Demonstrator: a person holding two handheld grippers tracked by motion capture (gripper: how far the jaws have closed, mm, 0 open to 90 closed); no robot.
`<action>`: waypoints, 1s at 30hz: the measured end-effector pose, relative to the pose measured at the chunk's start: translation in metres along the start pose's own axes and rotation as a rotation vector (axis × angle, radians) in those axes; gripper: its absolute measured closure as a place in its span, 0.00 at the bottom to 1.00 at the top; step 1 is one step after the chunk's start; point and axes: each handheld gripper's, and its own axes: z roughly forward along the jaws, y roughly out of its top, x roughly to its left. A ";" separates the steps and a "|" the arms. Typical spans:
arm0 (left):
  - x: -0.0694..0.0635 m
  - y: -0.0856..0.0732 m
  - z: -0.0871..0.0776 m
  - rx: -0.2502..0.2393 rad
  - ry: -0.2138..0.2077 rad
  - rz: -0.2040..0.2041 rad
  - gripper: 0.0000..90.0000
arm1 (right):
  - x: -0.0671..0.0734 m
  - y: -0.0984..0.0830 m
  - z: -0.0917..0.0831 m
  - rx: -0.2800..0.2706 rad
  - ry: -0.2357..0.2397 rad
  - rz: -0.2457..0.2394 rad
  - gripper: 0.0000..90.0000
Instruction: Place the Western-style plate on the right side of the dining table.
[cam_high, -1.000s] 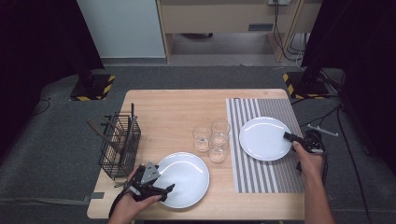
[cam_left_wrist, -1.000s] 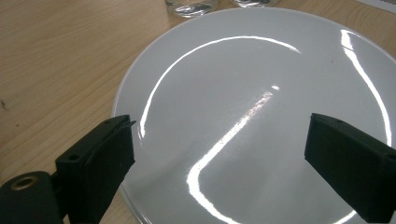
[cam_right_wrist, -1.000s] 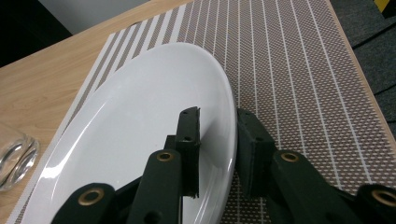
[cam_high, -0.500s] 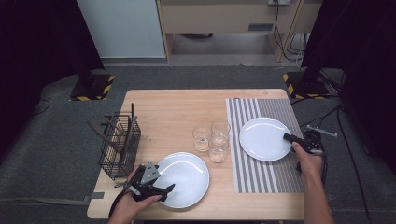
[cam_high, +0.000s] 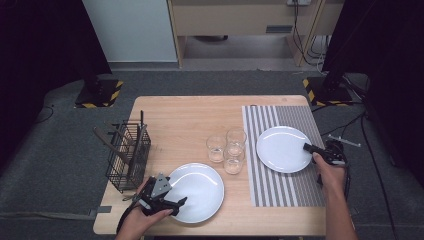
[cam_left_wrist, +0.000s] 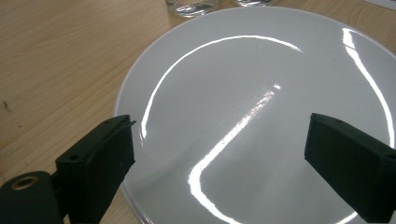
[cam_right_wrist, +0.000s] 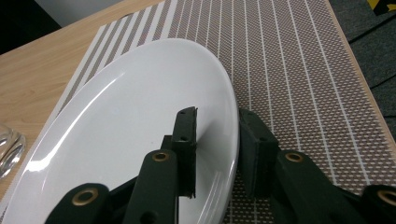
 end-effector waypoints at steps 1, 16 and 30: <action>0.000 0.000 0.000 0.000 0.000 0.000 0.08 | 0.000 0.000 0.000 0.000 -0.001 -0.001 0.78; 0.000 0.000 0.001 0.002 0.001 0.001 0.09 | 0.000 -0.004 0.003 0.009 -0.022 -0.020 0.75; 0.000 0.000 0.001 0.003 -0.001 0.002 0.09 | 0.001 -0.008 0.007 0.026 -0.079 -0.078 0.74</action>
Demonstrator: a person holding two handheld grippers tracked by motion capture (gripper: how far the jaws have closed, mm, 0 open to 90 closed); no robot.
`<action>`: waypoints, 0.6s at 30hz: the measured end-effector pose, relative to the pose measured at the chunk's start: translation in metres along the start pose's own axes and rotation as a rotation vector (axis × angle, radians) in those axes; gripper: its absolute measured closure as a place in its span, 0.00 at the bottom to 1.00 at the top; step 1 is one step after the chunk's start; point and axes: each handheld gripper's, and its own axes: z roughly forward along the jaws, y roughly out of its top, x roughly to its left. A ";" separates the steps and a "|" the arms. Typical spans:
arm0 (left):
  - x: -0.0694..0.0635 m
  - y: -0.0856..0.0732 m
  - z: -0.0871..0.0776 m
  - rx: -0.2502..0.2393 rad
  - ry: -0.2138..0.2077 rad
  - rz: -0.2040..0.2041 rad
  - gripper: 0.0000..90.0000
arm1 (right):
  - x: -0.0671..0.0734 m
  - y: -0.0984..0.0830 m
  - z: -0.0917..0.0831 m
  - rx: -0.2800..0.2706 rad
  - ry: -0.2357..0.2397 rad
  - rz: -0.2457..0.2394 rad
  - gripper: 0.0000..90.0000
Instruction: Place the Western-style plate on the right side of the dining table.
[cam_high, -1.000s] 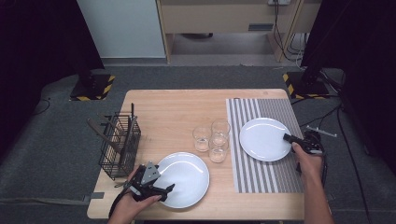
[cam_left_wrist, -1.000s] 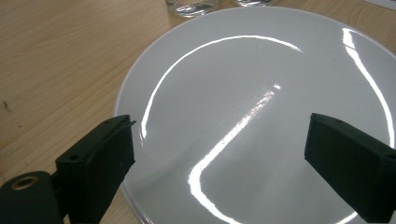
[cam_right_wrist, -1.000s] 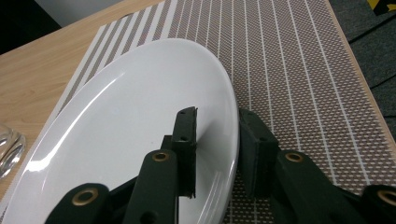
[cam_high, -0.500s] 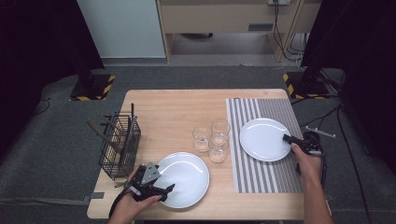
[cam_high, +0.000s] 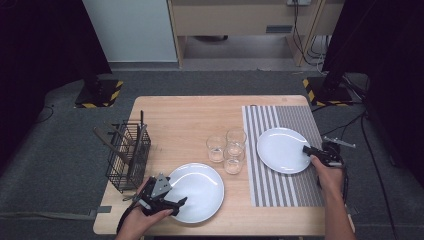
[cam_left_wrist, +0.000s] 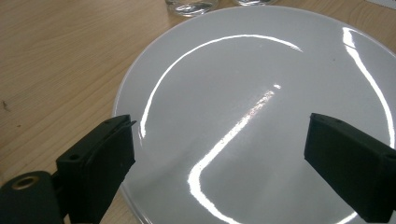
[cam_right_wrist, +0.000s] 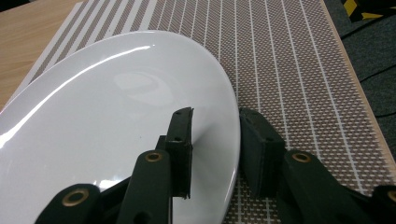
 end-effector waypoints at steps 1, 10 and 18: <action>0.000 0.000 0.000 0.000 0.000 0.001 0.09 | 0.000 0.000 0.000 0.001 0.000 -0.002 0.73; 0.000 0.000 0.000 -0.001 0.001 -0.001 0.09 | 0.000 0.001 0.000 0.000 0.005 0.010 0.73; 0.000 0.000 -0.001 -0.002 0.000 -0.003 0.09 | 0.001 0.002 0.000 0.001 -0.001 0.006 0.73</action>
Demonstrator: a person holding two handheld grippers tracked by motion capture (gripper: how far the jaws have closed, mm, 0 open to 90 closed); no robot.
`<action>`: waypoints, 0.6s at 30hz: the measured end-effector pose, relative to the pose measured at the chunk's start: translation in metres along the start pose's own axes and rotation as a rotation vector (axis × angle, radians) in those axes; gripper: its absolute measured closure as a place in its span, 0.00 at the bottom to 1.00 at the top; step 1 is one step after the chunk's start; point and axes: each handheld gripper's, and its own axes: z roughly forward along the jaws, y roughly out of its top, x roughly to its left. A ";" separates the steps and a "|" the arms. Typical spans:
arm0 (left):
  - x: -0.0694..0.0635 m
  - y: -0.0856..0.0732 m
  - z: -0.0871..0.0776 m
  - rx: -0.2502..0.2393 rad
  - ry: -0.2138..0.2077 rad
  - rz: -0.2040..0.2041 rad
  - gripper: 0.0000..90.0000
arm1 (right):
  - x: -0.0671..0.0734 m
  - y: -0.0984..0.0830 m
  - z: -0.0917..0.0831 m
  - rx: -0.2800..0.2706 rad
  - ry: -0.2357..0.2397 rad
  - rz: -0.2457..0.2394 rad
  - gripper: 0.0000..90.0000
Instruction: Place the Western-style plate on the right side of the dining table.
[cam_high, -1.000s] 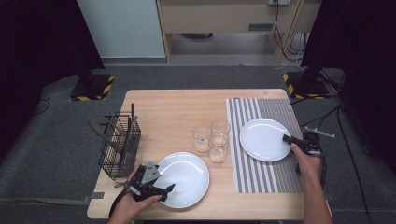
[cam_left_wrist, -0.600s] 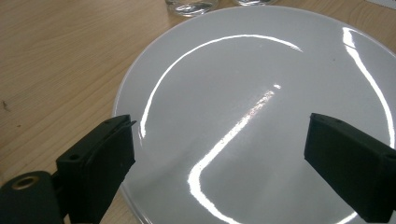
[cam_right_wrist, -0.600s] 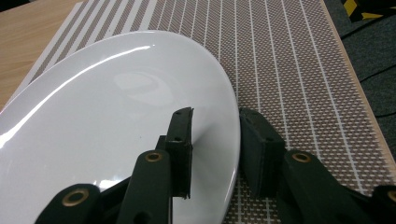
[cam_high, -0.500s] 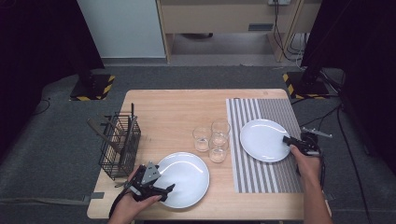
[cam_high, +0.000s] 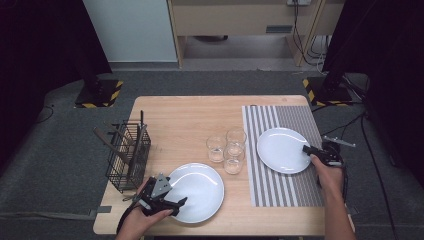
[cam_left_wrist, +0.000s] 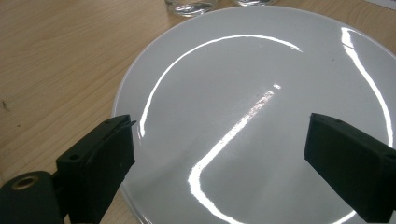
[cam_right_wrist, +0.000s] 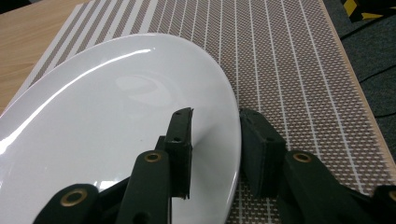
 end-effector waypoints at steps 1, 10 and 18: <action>0.000 0.000 0.000 -0.001 0.000 -0.001 0.09 | 0.000 0.000 0.000 0.000 -0.001 -0.002 0.73; 0.000 0.000 0.000 -0.002 0.000 0.002 0.09 | 0.001 0.000 0.001 -0.006 -0.002 0.001 0.71; 0.000 0.000 -0.001 -0.003 0.003 0.001 0.09 | 0.002 0.003 0.000 -0.028 -0.003 0.000 0.64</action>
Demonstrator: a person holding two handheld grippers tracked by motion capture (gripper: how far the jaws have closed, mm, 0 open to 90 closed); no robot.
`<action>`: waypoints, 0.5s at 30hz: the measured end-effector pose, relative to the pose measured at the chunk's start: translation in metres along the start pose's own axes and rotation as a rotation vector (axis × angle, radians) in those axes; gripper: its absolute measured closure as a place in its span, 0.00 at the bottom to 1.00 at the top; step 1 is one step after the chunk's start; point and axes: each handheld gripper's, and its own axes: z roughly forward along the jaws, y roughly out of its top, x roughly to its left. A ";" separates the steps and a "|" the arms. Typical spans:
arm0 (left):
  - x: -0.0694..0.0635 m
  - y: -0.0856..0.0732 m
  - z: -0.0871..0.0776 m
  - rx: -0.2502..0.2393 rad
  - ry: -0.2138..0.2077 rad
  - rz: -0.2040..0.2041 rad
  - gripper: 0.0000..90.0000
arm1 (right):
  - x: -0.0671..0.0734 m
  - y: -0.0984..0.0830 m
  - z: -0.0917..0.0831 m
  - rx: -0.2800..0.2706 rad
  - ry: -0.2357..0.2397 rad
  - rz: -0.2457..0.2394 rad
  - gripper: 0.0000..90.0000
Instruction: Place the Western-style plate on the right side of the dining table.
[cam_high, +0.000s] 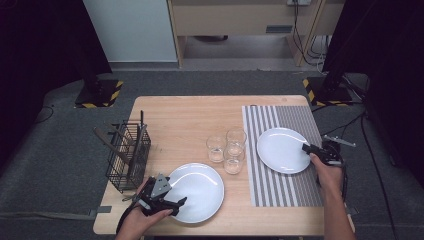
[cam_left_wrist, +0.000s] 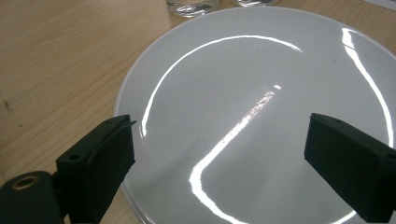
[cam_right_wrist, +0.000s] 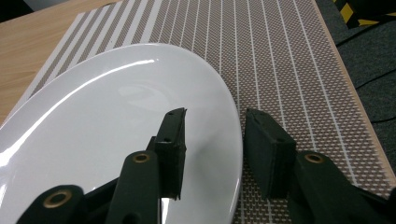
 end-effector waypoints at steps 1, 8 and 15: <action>0.000 0.000 0.000 0.000 -0.001 0.000 0.09 | 0.000 0.001 0.000 -0.002 -0.003 0.001 0.62; 0.000 0.000 0.000 0.000 0.000 0.001 0.09 | 0.001 0.003 -0.004 -0.014 -0.007 0.000 0.58; 0.000 0.000 0.000 0.001 0.001 0.001 0.09 | 0.006 0.005 -0.006 -0.012 -0.015 -0.033 0.49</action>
